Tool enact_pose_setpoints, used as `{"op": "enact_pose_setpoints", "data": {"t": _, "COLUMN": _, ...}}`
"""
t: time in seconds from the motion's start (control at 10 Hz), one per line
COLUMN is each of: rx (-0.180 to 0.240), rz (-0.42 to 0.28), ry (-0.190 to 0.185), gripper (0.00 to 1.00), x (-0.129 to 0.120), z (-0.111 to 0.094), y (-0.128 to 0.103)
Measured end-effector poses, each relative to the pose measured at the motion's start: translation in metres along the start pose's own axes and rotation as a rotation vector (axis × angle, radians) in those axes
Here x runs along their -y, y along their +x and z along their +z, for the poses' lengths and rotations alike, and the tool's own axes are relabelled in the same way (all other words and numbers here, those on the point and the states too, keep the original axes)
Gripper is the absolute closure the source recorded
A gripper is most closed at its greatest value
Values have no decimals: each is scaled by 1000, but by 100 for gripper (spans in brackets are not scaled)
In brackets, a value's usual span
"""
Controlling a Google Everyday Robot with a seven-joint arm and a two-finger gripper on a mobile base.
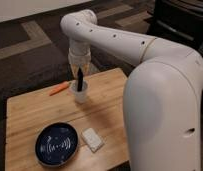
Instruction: Place the eraser in the ceramic cup
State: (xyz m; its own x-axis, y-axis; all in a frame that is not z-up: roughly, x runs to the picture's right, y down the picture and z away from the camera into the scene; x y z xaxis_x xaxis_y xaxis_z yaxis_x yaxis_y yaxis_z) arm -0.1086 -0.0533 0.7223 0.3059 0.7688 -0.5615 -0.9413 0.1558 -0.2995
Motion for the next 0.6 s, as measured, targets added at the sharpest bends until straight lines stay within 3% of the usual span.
{"op": "enact_pose_setpoints", "data": {"t": 0.2, "rx": -29, "rz": -32, "ry": -28, "gripper": 100, "x": -1, "z": 20, "y": 1}}
{"op": "enact_pose_setpoints", "data": {"t": 0.3, "rx": -28, "rz": -31, "ry": -30, "gripper": 98, "x": -1, "z": 19, "y": 1}}
{"op": "enact_pose_setpoints", "data": {"t": 0.6, "rx": -28, "rz": -32, "ry": -30, "gripper": 61, "x": -1, "z": 19, "y": 1}}
